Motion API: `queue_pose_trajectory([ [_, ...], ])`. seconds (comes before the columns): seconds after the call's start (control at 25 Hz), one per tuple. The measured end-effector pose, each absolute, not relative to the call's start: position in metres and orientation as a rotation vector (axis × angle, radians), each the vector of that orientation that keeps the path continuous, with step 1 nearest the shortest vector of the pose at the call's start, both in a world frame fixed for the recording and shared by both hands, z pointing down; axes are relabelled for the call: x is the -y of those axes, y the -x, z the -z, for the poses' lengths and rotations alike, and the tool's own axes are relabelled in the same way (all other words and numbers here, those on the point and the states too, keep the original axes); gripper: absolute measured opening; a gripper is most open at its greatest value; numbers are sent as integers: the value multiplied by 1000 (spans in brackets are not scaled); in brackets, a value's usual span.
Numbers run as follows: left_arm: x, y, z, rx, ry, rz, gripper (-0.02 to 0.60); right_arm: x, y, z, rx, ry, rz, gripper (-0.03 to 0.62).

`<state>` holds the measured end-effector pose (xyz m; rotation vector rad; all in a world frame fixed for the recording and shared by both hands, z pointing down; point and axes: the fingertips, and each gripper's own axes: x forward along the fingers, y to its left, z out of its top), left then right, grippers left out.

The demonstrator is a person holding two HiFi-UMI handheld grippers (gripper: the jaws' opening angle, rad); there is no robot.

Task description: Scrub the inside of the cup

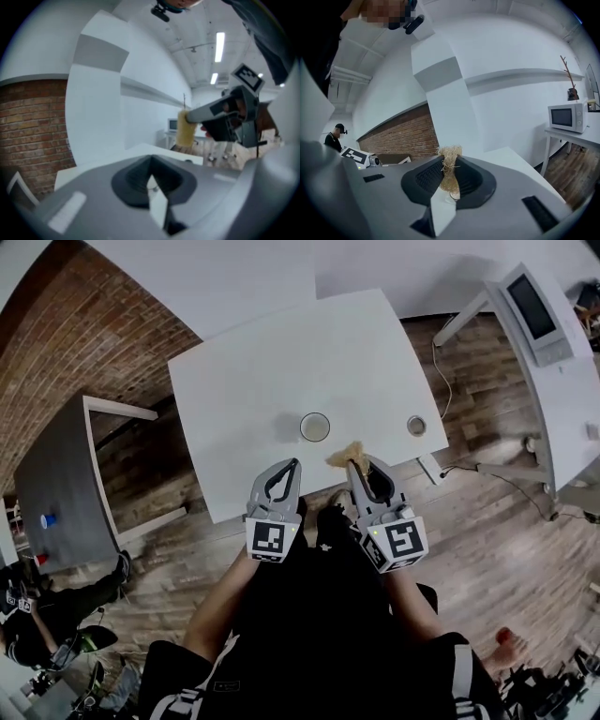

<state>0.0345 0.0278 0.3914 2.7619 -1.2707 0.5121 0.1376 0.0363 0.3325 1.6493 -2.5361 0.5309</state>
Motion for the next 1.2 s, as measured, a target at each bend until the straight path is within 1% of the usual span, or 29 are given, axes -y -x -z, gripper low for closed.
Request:
queue_pose_trajectory([
  [0.24, -16, -31, -434, 1142, -2771, -617, 5, -10, -118, -353, 2502, -1603, -510, 60],
  [0.28, -14, -32, -442, 1109, -2768, -634, 16, -6, -116, -357, 2489, -1603, -511, 60],
  [0.36, -10, -34, -462, 1031, -2751, -675, 74, 2, -114, -368, 2460, -1606, -509, 60],
  [0.4, -8, -34, -472, 1001, -2743, -694, 89, 7, -112, -374, 2449, -1606, -509, 60],
  [0.56, 5, -35, -506, 949, -2726, -759, 98, 22, -107, -399, 2438, -1581, -530, 58],
  [0.72, 14, -39, -536, 882, -2708, -831, 130, 33, -107, -422, 2403, -1562, -539, 58],
  [0.96, 22, -48, -559, 823, -2714, -879, 130, 48, -102, -453, 2340, -1509, -549, 58],
  [1.04, 22, -49, -562, 830, -2711, -884, 99, 50, -99, -463, 2327, -1485, -557, 58],
  [1.12, 22, -50, -564, 831, -2720, -892, 82, 53, -96, -472, 2327, -1468, -566, 58],
  [1.2, 21, -49, -564, 832, -2730, -904, 80, 56, -91, -480, 2323, -1446, -577, 58],
])
